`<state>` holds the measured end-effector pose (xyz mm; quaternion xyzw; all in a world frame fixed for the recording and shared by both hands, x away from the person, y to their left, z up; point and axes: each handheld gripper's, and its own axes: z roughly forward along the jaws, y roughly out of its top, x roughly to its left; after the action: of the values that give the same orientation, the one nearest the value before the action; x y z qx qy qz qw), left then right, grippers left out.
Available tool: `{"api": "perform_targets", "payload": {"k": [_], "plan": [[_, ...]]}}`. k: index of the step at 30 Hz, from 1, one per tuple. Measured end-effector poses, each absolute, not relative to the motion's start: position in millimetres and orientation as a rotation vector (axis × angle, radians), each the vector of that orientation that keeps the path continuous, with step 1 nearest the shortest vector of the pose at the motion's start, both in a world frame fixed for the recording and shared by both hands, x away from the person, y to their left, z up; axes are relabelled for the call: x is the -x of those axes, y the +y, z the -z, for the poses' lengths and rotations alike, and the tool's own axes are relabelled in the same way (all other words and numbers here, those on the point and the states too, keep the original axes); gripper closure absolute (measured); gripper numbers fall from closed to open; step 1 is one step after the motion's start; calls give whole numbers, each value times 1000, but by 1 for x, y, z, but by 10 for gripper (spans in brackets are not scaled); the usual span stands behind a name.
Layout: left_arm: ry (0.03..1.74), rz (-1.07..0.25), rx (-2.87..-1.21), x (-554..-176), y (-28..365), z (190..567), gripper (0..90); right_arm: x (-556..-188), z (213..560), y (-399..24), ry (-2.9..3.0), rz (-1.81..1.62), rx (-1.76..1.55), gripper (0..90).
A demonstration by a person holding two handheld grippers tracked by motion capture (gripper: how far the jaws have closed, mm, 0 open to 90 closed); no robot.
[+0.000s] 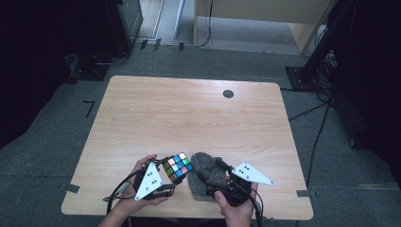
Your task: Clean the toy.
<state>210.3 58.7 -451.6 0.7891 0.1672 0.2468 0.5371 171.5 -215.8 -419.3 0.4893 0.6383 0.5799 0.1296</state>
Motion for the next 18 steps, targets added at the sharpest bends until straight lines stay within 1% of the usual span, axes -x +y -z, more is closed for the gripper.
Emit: {"api": "perform_targets", "payload": {"k": [2,4,7,8,10,16,17,18], "plan": [[413,-578,-1863,-213,64,449,341,-178,428,-219,1871,-1596,-1460,240],[434,-562,-1846,-216,70,448,341,-187,443,-218,1941,-1434,-1500,246],[448,-534,-1827,-219,73,447,340,-196,468,-212,2077,-1326,-1514,256],[440,-532,-1824,-219,73,447,341,-198,475,-208,2107,-1268,-1501,271],[419,-517,-1822,-218,72,447,340,-199,486,-202,2151,-1190,-1456,361],[417,-511,-1830,-217,68,448,340,-204,507,-199,2217,-1053,-1437,387],[419,-511,-1833,-217,68,448,340,-204,507,-199,2220,-1050,-1431,418],[418,-510,-1835,-217,69,448,340,-204,508,-199,2229,-1026,-1416,471]]}}
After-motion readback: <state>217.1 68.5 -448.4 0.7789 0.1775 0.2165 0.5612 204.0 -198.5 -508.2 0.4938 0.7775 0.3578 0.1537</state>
